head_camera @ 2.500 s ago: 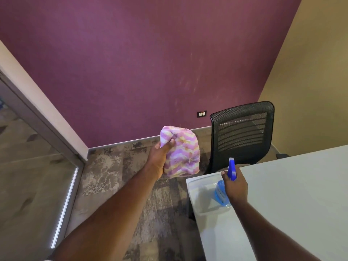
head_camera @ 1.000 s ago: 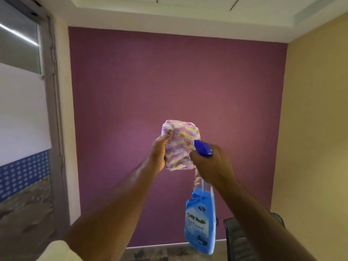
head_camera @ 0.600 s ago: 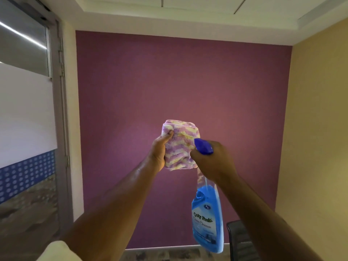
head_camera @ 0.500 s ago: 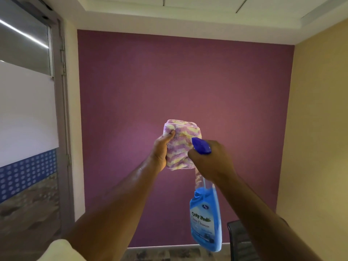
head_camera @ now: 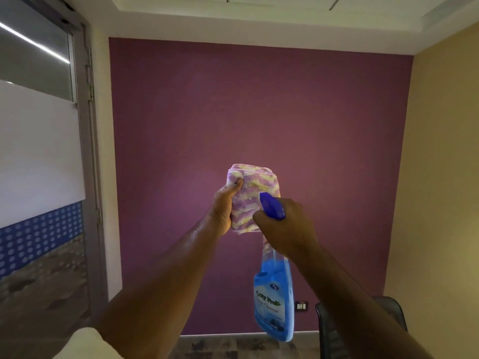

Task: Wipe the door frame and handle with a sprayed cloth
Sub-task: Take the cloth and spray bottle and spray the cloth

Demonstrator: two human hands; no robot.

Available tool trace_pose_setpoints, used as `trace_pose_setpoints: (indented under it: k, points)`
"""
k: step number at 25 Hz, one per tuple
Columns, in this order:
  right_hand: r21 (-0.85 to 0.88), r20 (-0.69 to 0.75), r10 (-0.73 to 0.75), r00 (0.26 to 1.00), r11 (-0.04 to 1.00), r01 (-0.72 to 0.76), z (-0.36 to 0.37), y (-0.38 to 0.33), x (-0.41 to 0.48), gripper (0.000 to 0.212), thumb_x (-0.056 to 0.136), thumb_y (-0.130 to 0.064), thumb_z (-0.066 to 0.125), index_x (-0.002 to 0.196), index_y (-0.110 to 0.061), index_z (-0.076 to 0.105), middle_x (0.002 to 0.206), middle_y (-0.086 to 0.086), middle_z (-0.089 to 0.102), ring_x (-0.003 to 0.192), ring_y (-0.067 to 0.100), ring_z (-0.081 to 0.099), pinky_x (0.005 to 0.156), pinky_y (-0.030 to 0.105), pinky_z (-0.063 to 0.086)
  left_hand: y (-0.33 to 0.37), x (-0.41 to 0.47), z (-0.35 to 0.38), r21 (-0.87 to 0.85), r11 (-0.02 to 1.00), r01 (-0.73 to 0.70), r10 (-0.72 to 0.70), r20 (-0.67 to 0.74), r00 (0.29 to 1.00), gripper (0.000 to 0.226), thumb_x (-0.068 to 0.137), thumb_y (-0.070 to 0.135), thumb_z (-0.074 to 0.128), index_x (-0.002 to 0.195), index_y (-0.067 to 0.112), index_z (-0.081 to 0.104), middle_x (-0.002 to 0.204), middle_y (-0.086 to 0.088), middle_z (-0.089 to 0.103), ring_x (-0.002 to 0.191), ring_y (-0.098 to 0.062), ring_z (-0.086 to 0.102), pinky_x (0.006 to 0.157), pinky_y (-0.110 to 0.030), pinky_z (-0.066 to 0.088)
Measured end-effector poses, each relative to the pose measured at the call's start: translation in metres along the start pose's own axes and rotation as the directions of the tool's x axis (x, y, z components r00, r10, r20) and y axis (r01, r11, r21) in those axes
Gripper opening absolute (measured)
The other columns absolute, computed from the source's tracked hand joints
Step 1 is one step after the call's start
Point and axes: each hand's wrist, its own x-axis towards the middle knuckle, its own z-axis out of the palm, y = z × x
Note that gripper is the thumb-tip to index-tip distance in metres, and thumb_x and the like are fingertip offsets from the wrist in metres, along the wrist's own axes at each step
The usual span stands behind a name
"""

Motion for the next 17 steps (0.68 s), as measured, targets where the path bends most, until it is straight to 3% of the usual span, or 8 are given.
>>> trace_pose_setpoints:
  k: [7, 12, 17]
  points:
    - [-0.110, 0.090, 0.046, 0.995, 0.993, -0.036, 0.021, 0.018, -0.033, 0.030, 0.078, -0.045, 0.054, 0.067, -0.017, 0.054, 0.053, -0.005, 0.045, 0.049, 0.011, 0.042, 0.054, 0.037, 0.050, -0.001, 0.005, 0.001, 0.003, 1.000, -0.014, 0.014, -0.010, 1.000, 0.061, 0.091, 0.051, 0.069, 0.138, 0.013, 0.064, 0.128, -0.017, 0.075, 0.115, -0.037, 0.073, 0.090, -0.050, 0.062]
    - [-0.142, 0.124, 0.050, 0.991, 0.989, -0.032, 0.030, 0.026, -0.045, 0.032, 0.084, -0.039, 0.061, 0.061, -0.023, 0.047, 0.052, -0.006, 0.042, 0.048, 0.009, 0.038, 0.051, 0.030, 0.043, -0.006, 0.006, 0.000, -0.013, 1.000, -0.016, 0.016, 0.006, 1.000, 0.052, 0.096, 0.048, 0.067, 0.134, 0.012, 0.067, 0.127, -0.017, 0.075, 0.114, -0.037, 0.074, 0.085, -0.048, 0.063]
    - [-0.126, 0.128, 0.076, 0.989, 0.990, -0.059, 0.030, 0.032, -0.051, 0.033, 0.086, -0.036, 0.064, 0.061, -0.019, 0.051, 0.052, -0.005, 0.042, 0.047, 0.009, 0.039, 0.050, 0.031, 0.043, -0.009, 0.004, 0.001, 0.010, 1.000, 0.008, -0.008, -0.025, 1.000, 0.058, 0.092, 0.051, 0.069, 0.135, 0.011, 0.067, 0.127, -0.017, 0.075, 0.115, -0.037, 0.074, 0.089, -0.049, 0.062]
